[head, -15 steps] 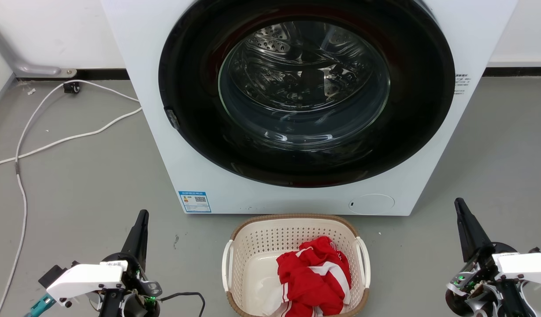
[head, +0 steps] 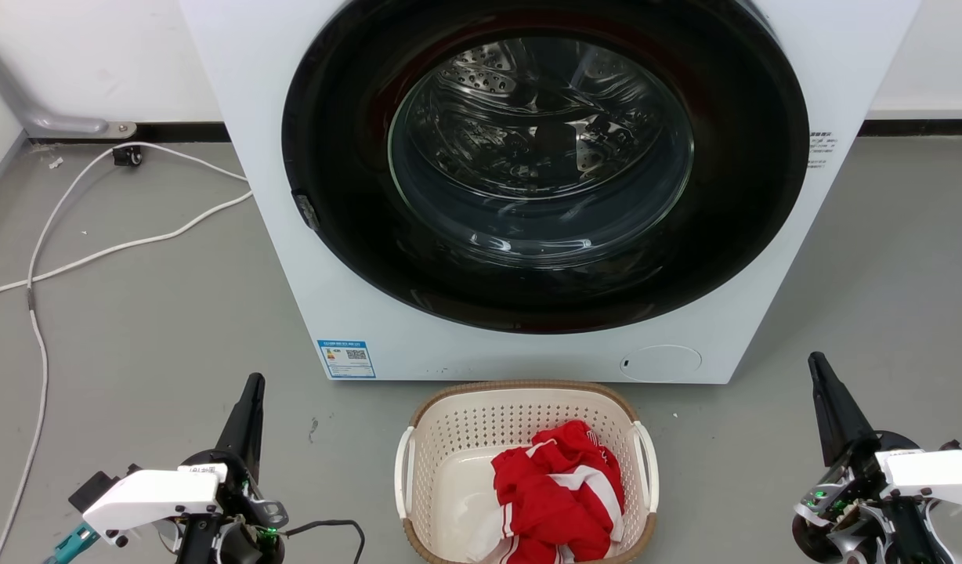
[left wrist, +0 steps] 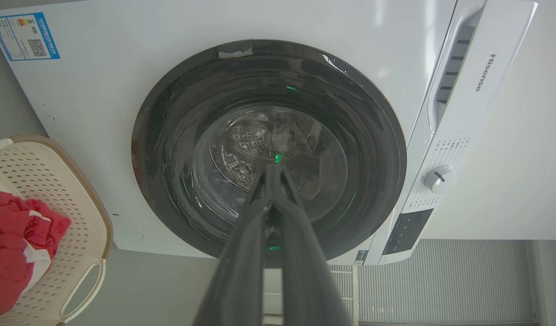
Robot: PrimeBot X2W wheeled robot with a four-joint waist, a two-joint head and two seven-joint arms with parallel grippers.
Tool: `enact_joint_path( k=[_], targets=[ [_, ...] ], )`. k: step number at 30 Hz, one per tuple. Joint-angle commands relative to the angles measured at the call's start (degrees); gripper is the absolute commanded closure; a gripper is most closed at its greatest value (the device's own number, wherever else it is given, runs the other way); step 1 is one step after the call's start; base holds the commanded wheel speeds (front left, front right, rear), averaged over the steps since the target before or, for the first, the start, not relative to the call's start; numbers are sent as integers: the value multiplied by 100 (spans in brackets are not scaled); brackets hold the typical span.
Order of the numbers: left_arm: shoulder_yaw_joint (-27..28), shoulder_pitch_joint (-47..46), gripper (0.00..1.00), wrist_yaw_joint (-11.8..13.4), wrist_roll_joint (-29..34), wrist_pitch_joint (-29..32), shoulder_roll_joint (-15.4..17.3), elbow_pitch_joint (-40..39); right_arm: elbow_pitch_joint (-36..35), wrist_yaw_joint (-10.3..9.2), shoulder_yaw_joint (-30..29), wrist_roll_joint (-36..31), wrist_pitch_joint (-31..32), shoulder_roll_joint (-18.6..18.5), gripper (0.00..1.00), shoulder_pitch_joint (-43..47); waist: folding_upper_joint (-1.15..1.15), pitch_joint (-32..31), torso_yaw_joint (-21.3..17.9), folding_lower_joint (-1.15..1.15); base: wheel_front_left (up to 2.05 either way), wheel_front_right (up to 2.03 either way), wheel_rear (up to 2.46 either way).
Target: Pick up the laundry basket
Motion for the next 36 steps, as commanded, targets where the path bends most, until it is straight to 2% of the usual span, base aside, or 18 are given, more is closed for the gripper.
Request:
enact_joint_path(
  k=[1,8,9,23,28,36],
  targets=[
    [18,-51,100,0,42,11,-3,3,6,0,-7,-36,28,24,100,-66,0,0,0,0,0,0,0],
    [24,-51,100,0,24,19,-8,3,6,1,-11,-42,24,28,100,-66,0,0,0,0,0,0,0],
    [2,1,0,1,35,-1,-4,8,5,-1,-3,-2,11,1,0,2,0,0,0,0,0,0,0],
    [-324,65,0,0,354,-349,-22,-144,-143,0,192,-336,-338,11,0,183,0,4,2,0,0,0,0],
    [-352,71,0,0,767,-476,-23,-307,-248,0,206,-907,-468,13,0,220,0,4,6,0,0,0,0],
    [-385,75,0,0,1767,-667,-24,-527,-455,0,216,-2175,-660,16,0,281,0,1,11,0,0,0,0]
  ],
)
